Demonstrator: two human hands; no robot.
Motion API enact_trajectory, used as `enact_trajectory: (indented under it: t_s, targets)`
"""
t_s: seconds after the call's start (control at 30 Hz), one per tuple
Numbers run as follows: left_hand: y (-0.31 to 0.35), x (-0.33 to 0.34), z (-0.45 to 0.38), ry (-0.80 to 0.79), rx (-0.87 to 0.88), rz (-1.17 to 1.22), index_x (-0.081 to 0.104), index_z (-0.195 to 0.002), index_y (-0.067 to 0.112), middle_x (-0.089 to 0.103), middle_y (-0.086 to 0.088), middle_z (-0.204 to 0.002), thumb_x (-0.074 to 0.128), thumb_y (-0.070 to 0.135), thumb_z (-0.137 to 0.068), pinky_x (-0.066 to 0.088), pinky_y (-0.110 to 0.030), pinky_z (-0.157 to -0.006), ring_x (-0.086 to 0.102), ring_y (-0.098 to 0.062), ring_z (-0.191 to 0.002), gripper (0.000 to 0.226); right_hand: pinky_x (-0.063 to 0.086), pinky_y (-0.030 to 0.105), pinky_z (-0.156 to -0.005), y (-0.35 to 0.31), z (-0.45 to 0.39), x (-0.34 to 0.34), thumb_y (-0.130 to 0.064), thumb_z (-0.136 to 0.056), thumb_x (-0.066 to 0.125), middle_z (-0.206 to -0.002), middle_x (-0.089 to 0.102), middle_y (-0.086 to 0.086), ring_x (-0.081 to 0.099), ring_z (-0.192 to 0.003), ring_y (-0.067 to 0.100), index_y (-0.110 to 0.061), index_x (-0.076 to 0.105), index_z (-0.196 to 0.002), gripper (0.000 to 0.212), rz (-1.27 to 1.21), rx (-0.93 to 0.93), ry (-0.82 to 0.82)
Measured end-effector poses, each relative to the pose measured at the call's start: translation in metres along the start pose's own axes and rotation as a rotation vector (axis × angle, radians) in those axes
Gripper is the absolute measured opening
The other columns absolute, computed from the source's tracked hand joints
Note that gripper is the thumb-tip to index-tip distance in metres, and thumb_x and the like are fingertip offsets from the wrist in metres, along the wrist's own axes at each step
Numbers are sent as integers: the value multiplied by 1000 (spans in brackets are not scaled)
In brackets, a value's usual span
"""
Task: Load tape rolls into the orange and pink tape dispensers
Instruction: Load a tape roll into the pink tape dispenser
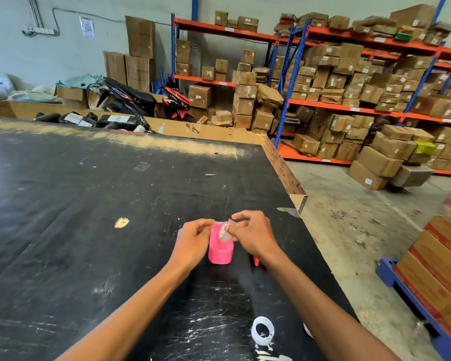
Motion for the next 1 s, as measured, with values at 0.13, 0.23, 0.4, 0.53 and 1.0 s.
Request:
enact_trajectory:
  t_s: [0.13, 0.23, 0.4, 0.53, 1.0]
  targets:
    - [-24, 7, -8, -49, -16, -130, 72, -110, 11, 75, -4, -108, 54, -1, -88, 43, 2, -64, 66, -5, -90, 31, 58, 42, -81, 2, -13, 9, -27, -61, 73, -73, 74, 3, 72, -77, 25, -28, 64, -71, 14, 60, 48, -75]
    - [-33, 8, -7, -29, 5, -148, 72, -112, 12, 75, 2, -104, 57, 5, -90, 42, 2, -65, 65, -4, -87, 27, 54, 29, -74, 5, -17, 18, -13, -73, 73, -80, 69, 10, 65, -75, 19, -7, 70, -93, 20, 91, 53, -155]
    - [-36, 11, -2, -26, 42, -124, 71, -113, 8, 63, 34, -72, 55, 6, -92, 41, 5, -66, 56, 14, -68, 26, 39, 17, -57, 12, -27, 27, -13, -73, 76, -74, 58, 2, 52, -75, 14, 0, 72, -94, 25, 173, 71, -244]
    - [-38, 11, -1, -18, 86, -161, 67, -119, 8, 62, 21, -97, 54, 10, -94, 38, 7, -69, 55, 20, -75, 28, 42, 26, -69, 15, -35, 30, -13, -70, 80, -74, 61, 2, 54, -73, 14, -2, 73, -91, 24, 169, 59, -316]
    - [-46, 12, -4, -24, 108, -167, 65, -122, 15, 68, 8, -110, 53, 16, -95, 41, 5, -71, 59, 4, -89, 30, 29, 11, -51, 7, -34, 22, -15, -73, 79, -56, 41, 1, 35, -56, 7, -4, 75, -88, 19, 144, -117, -346]
Point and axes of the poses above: each hand's wrist, its own z-axis away from the middle knuckle, its own x-axis out of the palm, y = z × x, the point moved 5 cm from there along -z, towards the middle knuckle
